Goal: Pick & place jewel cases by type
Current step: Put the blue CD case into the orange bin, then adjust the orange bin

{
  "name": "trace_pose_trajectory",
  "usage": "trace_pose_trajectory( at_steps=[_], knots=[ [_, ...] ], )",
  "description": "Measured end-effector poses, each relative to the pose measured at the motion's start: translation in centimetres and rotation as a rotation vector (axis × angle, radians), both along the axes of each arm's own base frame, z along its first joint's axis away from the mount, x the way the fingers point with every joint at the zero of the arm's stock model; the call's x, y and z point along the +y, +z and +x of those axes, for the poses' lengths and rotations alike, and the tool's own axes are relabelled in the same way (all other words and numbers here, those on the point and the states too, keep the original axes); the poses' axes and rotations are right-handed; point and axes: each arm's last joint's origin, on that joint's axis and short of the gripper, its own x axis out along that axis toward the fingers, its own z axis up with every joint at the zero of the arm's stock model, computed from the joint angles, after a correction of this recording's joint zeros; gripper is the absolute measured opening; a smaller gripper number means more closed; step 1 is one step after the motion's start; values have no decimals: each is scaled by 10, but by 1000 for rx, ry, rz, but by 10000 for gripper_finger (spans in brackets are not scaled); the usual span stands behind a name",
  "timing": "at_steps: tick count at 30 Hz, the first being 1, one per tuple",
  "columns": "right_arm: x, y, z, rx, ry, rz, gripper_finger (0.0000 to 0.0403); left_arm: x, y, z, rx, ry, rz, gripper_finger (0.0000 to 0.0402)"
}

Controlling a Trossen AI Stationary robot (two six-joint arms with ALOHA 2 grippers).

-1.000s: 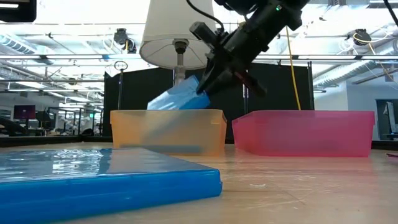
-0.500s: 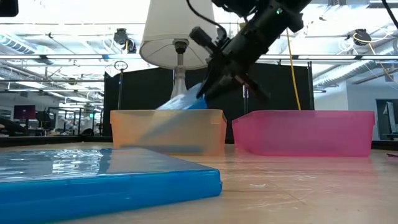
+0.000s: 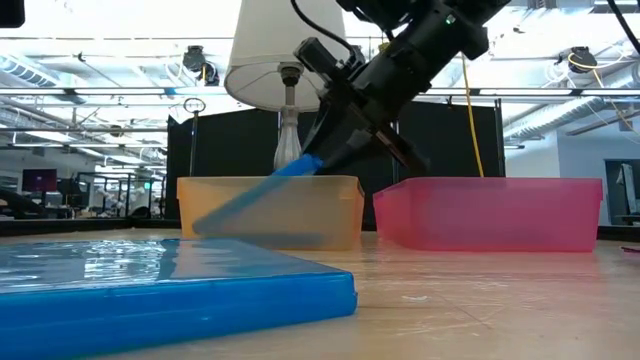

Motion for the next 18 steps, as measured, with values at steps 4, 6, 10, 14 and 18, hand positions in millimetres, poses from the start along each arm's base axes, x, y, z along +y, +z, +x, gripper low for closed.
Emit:
trace_pose_trajectory(
  at_steps=[4, 6, 10, 14, 18],
  knots=[
    [5, 0, -1, 2, 20, -5, 128, 0, 0, 0, 0, 1, -1, 42],
    [8, 0, -1, 5, 38, -11, 138, 0, 0, 0, -1, 4, -4, 42],
    [13, 1, -2, 7, 84, -6, 146, 0, 0, 0, -6, 24, -15, 42],
    [21, 0, -4, 16, 117, 21, 146, 0, 0, 0, -8, 32, -20, 42],
    [28, 7, -10, 38, 161, 20, 134, 0, 0, 0, -9, 33, -21, 42]
  ],
)
